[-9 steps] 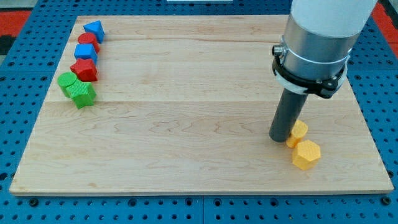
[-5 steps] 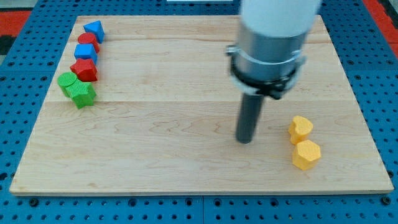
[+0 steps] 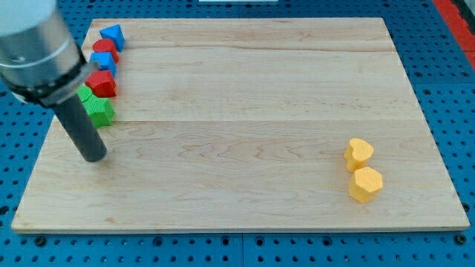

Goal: Slide the green star to the center

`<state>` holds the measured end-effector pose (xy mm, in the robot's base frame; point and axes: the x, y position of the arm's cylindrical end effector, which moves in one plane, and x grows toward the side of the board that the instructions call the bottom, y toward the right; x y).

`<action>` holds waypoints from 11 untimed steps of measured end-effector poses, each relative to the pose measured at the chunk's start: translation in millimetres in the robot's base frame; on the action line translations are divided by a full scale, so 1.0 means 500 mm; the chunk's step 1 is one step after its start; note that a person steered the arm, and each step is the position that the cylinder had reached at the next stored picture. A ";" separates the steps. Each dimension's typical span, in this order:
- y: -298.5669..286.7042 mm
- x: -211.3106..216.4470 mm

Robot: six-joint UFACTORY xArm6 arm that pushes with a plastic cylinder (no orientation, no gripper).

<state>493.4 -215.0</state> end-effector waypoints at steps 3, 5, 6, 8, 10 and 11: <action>-0.138 -0.090; -0.145 -0.160; -0.103 -0.144; 0.080 -0.171; 0.233 -0.216; 0.278 -0.194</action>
<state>396.2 -75.9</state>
